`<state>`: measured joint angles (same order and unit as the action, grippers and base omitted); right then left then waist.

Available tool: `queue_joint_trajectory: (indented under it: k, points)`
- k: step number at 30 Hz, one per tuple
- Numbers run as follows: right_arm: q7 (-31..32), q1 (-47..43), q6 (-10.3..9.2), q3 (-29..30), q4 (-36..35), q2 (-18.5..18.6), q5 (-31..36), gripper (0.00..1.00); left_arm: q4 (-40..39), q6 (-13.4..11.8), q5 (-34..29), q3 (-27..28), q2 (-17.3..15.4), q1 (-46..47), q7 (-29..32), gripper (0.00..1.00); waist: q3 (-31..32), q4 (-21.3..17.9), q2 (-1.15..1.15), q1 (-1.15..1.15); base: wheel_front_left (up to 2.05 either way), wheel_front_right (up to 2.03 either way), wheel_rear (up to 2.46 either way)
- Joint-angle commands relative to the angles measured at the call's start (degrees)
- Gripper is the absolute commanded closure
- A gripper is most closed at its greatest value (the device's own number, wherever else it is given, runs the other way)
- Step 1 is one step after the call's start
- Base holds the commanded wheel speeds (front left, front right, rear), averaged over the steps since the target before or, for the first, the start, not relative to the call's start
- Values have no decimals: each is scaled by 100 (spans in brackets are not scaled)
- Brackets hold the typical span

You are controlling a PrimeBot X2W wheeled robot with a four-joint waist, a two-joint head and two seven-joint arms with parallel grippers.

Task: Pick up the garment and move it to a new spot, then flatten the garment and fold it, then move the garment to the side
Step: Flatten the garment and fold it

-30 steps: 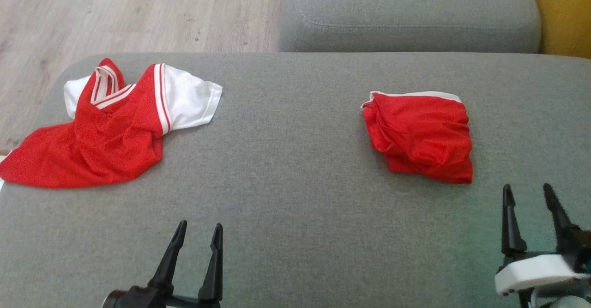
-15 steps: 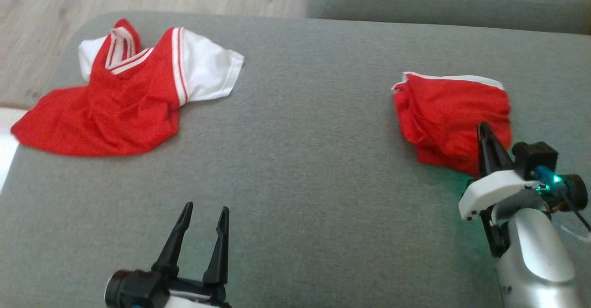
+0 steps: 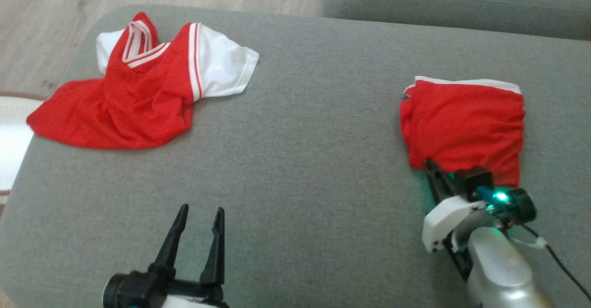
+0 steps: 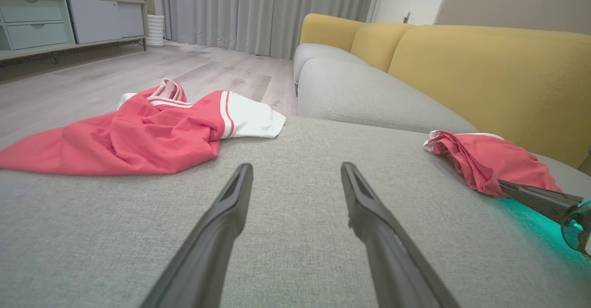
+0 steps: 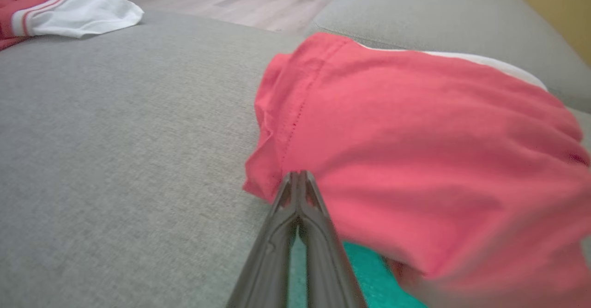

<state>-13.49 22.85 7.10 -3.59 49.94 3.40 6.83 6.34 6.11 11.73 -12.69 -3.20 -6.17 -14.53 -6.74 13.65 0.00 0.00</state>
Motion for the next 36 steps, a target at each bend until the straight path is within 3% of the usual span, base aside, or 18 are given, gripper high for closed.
queue_joint_trajectory:
  k: [1, 7, 14, 16, 17, 22, 26, 36]
  points:
    - [-100, 118, 39, -317, -39, -46, -76, 100, -170, -28, 40, 205, 32, 111, -47, 0, 42, -73, 0, 0, 0, 0, 0]
    - [-137, 33, 39, -848, -92, -50, -403, 100, -140, -79, 90, 228, 32, 68, -47, 0, 217, -291, 0, 0, 0, 0, 0]
    - [-149, -733, 39, -378, -1342, -6, -487, 99, -138, -154, 115, 362, 32, -67, -47, 0, 562, -480, 0, 0, 0, 0, 0]
    - [-150, -1125, 39, -146, -1823, 18, -537, 38, -124, -154, 76, 414, 32, -115, -47, 0, 663, -510, 0, 0, 0, 0, 0]
    - [-150, -1321, 39, -32, -2075, 36, -541, 0, -115, -149, 46, 439, 32, -142, -47, 0, 703, -525, 0, 0, 0, 0, 0]
    - [-150, -2225, 39, 423, -3245, 74, -587, 0, -27, -102, -85, 547, 32, -237, -47, 0, 793, -581, 0, 0, 0, 0, 0]
    - [-151, -2748, 39, 571, -3782, 26, -763, 0, 143, -62, -163, 624, 32, -285, -47, 0, 829, -635, 0, 0, 0, 0, 0]
    - [-151, -3190, 39, 673, -4047, -44, -821, 0, 439, 87, -239, 649, 32, -332, -47, 0, 842, -828, 0, 0, 0, 0, 0]
